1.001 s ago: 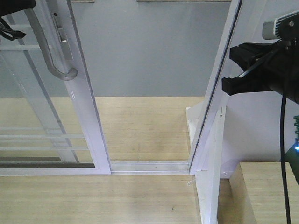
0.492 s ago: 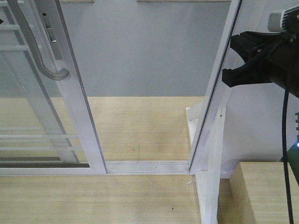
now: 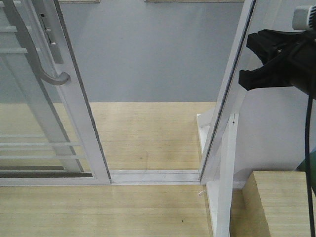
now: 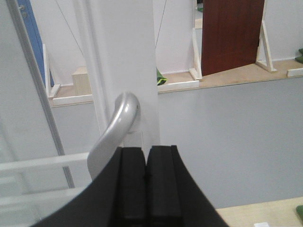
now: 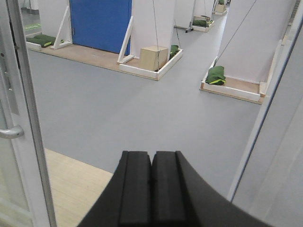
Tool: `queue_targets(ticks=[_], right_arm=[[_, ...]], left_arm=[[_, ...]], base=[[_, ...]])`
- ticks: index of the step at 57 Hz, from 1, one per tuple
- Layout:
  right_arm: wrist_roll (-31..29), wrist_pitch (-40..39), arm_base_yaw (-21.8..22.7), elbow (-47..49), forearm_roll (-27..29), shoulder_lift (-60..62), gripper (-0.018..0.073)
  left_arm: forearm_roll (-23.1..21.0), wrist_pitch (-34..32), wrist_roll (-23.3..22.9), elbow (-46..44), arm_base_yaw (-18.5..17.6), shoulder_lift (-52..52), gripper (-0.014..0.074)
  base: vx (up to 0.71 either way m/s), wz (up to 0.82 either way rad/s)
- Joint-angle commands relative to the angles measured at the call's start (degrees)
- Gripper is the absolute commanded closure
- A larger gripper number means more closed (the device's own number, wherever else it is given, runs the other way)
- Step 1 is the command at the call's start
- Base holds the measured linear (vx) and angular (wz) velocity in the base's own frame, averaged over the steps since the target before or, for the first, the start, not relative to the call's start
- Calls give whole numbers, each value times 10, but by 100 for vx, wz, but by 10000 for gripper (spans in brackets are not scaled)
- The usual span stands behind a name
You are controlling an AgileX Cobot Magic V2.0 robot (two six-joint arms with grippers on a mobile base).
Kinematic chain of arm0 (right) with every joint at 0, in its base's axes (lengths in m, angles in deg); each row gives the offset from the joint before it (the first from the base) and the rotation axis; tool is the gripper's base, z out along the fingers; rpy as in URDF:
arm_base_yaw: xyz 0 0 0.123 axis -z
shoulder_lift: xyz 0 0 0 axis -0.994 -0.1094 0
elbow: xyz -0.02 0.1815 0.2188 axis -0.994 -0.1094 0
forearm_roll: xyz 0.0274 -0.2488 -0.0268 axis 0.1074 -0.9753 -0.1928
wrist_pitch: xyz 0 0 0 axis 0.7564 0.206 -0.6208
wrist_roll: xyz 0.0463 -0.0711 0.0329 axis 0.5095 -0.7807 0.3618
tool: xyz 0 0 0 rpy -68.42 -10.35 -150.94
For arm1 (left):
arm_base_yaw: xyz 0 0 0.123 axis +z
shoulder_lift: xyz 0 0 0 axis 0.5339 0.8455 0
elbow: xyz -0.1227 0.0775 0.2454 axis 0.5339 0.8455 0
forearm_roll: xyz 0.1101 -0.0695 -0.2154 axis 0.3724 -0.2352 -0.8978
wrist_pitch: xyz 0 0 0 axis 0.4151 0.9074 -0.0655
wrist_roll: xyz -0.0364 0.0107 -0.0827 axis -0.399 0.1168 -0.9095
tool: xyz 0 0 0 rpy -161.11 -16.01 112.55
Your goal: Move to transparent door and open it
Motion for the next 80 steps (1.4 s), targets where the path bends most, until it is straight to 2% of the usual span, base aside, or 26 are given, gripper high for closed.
queue_targets(ticks=[1,14,33,43,59,71,80], right_arm=[[0,-27,17,19,0,28,558],[0,40,64,19,-10,94,558],[-5,133,64,17,-23,205,558],[-4,175,64,9,-53,258,558],[28,149,64,-127,-59,386,558],[26,145,64,-130,-74,403,558],[28,178,64,-130,-60,403,558]], left_arm=[[-6,-89,-25,44,-6,-55,596],[-4,-108,-29,176,-6,-160,596],[-4,-109,-28,307,-6,-316,596],[-4,-97,-38,333,-6,-368,596],[-4,-71,-37,360,-6,-417,596],[-4,-61,-37,360,-6,-417,596],[-4,-46,-37,360,-7,-418,596]], base=[[0,0],[0,0],[0,0],[0,0],[0,0],[0,0],[0,0]])
